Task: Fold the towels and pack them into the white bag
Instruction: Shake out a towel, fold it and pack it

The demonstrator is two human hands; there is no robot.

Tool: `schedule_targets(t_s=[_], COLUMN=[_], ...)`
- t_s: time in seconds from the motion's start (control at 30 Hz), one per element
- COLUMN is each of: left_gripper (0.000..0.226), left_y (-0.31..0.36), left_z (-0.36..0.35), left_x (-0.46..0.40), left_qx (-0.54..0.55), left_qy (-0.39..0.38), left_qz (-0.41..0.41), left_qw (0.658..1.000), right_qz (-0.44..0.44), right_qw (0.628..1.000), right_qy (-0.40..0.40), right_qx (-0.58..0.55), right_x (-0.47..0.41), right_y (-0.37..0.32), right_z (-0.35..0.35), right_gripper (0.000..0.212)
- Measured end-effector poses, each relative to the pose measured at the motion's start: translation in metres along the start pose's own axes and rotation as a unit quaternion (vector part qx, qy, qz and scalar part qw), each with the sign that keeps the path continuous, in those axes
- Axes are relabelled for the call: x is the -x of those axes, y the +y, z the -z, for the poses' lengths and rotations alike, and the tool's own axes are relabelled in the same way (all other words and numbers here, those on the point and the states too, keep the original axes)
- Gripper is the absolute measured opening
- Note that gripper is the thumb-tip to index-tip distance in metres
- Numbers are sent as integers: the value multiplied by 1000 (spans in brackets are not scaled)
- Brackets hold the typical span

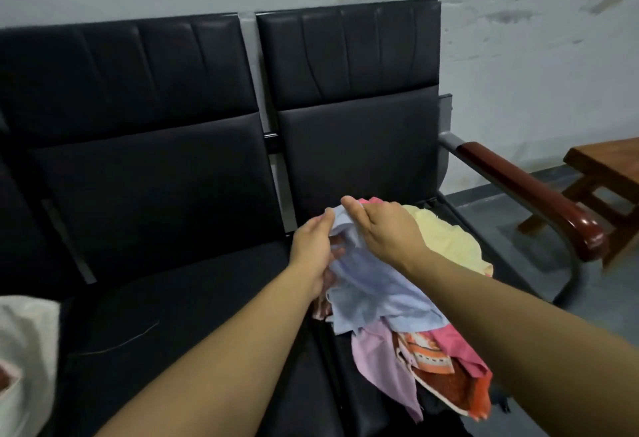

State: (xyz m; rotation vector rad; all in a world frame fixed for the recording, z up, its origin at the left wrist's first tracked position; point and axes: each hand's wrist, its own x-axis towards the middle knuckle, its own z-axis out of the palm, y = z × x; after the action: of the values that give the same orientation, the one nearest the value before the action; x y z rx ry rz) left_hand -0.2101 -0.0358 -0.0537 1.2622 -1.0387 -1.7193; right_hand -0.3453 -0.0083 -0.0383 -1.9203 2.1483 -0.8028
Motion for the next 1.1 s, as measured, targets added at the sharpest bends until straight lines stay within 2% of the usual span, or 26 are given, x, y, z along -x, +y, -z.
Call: schedule_targets(t_s=[0.1, 0.23, 0.33, 0.43, 0.53, 0.6, 0.67, 0.7, 0.77, 0.8, 0.97, 1.1], left_gripper=[33, 34, 35, 51, 60, 60, 58, 58, 61, 58, 22, 15], left_y=[34, 71, 89, 105, 121, 133, 138, 139, 138, 137, 128, 106], left_z=[41, 102, 147, 182, 208, 227, 251, 260, 274, 279, 315, 352], left_x=[22, 59, 82, 104, 128, 144, 158, 166, 170, 171, 175, 175], left_qx=[-6, -28, -36, -64, -45, -53, -164, -268, -464, -506, -544, -569], left_qy=[51, 103, 134, 166, 141, 101, 77, 61, 29, 22, 49, 92], left_qz=[-76, -127, -138, -118, -88, -127, -185, -196, -191, -187, -141, -101], left_qw=[996, 986, 981, 977, 985, 985, 966, 941, 865, 842, 826, 811], right_qz=[20, 64, 92, 120, 120, 92, 78, 80, 80, 80, 67, 38], right_qw=[999, 996, 993, 989, 984, 975, 964, 964, 971, 974, 972, 962], right_qy=[-2, -34, -52, -62, -76, -67, -49, -48, -60, -60, -8, 24], right_qx=[-32, -44, -48, -64, -106, -191, -248, -247, -217, -203, -226, -271], right_x=[-3, -3, 4, 12, 16, 12, 10, 11, 15, 16, 16, 16], right_y=[-47, -116, -166, -209, -242, -253, -257, -260, -266, -269, -262, -244], right_z=[13, 16, 14, 10, 10, 16, 29, 34, 38, 37, 43, 65], right_gripper=[65, 75, 74, 69, 72, 73, 72, 73, 82, 82, 77, 50])
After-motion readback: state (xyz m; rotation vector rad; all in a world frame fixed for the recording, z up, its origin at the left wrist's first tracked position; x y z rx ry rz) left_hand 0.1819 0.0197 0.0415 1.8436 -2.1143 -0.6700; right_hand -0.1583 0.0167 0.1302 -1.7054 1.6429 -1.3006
